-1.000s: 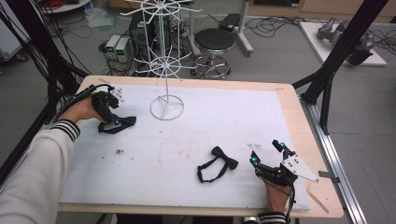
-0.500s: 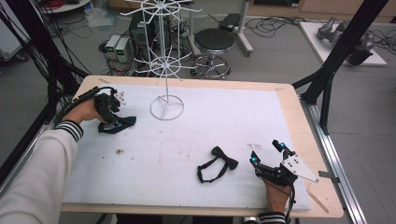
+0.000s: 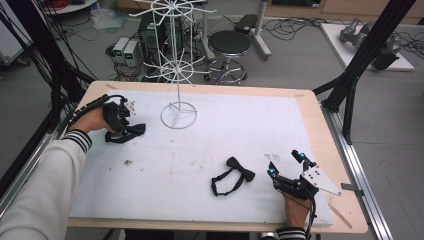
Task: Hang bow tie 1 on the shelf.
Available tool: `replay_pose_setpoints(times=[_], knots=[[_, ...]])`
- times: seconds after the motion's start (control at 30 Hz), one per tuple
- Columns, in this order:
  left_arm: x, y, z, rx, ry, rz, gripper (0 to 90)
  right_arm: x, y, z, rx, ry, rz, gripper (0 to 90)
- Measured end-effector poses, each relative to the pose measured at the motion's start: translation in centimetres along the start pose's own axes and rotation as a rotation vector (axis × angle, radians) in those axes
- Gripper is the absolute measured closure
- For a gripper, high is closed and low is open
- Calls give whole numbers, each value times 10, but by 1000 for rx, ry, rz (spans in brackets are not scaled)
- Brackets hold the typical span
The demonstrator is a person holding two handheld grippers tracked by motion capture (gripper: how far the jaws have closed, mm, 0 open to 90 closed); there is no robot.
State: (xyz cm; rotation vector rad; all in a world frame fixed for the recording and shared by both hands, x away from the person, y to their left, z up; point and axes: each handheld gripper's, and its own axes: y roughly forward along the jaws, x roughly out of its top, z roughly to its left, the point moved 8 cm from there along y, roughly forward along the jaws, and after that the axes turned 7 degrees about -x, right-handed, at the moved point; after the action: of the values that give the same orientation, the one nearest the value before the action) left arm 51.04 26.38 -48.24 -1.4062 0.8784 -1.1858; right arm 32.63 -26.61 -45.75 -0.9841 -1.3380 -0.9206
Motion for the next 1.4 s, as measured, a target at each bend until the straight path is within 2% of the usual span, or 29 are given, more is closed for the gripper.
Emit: replay_pose_setpoints(times=[0.13, 0.17, 0.27, 0.5, 0.7, 0.8, 0.87, 0.93, 1.03, 1.07, 1.13, 1.2, 1.4], knots=[[1, 2, -3, -12, -22, -15, 682, 0, 0, 0, 0, 0, 0, 93], [0, 1, -3, -16, -15, -1, 696, 0, 0, -1, -2, -5, 0, 93], [1, 2, -5, -21, -33, -6, 731, 0, 0, -1, -2, -6, -1, 93], [0, 1, -7, 4, -26, -17, 745, 0, 0, 0, -1, -3, 1, 93], [-1, -1, -8, 18, -49, -33, 749, 0, 0, -1, -1, -6, -1, 93], [-1, -5, -8, 40, -38, -8, 748, 0, 0, -1, -2, -4, -1, 93], [4, -7, -10, 47, -52, -48, 748, 0, 0, -1, -2, -4, -2, 93], [6, -10, -12, 50, -58, -64, 748, 0, 0, -1, -2, -1, -1, 93], [5, -15, -12, 66, -56, -62, 748, 0, 0, -1, -1, 0, -1, 93], [6, -16, -14, 69, -69, -80, 748, 0, 0, -1, -1, -1, -1, 93], [5, -20, -14, 75, -63, -83, 748, 0, 0, -1, -1, 0, -2, 93], [5, -23, -17, 83, -79, -105, 748, 0, 0, -1, 1, 0, -3, 93], [6, -29, -24, 104, -99, -119, 748, 0, 0, -1, 2, 1, -3, 93]])
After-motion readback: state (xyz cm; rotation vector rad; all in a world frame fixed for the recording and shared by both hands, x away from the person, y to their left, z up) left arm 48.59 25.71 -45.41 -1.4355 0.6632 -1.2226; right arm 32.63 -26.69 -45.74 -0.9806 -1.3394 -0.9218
